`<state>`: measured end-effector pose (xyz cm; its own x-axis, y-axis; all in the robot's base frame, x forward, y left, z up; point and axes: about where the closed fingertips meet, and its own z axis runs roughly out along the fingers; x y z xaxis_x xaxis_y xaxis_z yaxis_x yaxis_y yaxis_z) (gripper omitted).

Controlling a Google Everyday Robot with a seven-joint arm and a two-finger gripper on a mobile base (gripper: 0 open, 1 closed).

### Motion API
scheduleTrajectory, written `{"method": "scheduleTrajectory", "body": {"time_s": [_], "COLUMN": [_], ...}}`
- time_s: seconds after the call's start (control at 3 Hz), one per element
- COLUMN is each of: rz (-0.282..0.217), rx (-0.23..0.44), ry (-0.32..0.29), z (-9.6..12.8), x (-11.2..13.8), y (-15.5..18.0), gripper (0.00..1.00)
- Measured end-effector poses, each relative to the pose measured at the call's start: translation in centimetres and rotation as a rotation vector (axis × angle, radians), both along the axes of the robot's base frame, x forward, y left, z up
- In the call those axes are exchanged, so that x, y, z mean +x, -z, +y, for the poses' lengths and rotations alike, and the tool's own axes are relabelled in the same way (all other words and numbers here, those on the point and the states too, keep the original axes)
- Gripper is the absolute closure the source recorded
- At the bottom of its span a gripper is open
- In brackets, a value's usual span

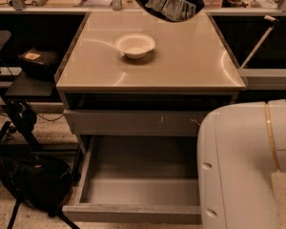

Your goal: Place blue chip bag into middle drawer

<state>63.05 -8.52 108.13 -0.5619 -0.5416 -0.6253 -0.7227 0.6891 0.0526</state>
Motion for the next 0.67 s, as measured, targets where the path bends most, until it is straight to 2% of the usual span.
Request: {"method": "scheduleTrajectory", "body": {"time_s": [0.33, 0.67], "rz": [0.063, 0.092], "rx": [0.127, 0.208], "ry": [0.111, 0.127], "z": [-3.0, -4.2], "x": [-4.7, -8.9], "y": [-2.1, -4.0], "gripper": [1.00, 1.00]}}
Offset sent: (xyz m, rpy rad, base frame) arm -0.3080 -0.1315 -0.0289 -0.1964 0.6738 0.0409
